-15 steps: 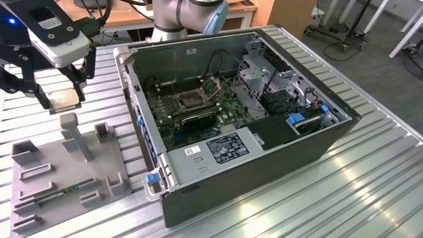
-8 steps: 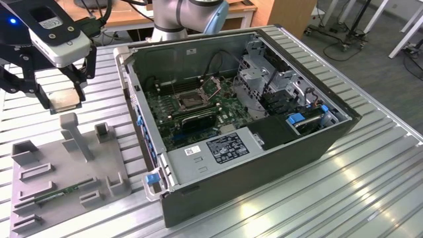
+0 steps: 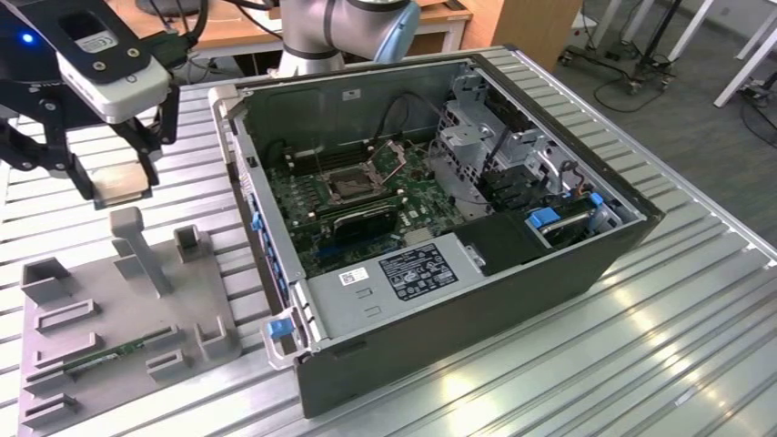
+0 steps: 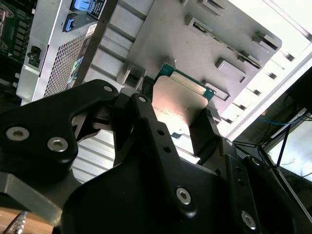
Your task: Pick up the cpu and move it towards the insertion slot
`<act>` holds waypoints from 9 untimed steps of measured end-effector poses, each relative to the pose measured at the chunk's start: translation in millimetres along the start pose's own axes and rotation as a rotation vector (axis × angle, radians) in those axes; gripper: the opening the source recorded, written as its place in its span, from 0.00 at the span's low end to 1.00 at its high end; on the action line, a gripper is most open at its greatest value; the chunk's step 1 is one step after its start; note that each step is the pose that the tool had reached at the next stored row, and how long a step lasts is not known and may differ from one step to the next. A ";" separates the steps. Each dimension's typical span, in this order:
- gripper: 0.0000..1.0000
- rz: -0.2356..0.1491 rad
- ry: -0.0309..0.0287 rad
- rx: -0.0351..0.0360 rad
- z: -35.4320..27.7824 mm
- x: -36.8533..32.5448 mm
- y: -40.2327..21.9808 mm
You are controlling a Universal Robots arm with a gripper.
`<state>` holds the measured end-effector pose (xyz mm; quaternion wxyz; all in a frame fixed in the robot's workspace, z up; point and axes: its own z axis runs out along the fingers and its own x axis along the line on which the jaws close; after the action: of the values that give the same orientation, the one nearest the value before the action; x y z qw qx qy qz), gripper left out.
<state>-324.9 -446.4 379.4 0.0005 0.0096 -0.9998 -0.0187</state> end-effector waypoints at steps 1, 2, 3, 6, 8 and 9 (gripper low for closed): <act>0.55 0.000 -0.0001 -0.0001 0.1 -0.8 0.0; 0.55 0.000 -0.0001 -0.0001 0.1 -1.9 0.0; 0.55 0.000 -0.0001 -0.0001 0.1 -3.0 -0.1; 0.55 0.000 0.0000 -0.0001 0.0 -7.0 -0.1; 0.55 0.000 -0.0001 -0.0001 0.1 -10.2 -0.2; 0.55 0.000 0.0000 -0.0001 0.0 -11.8 -0.2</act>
<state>-313.1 -446.4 379.4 0.0005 0.0095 -0.9998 -0.0187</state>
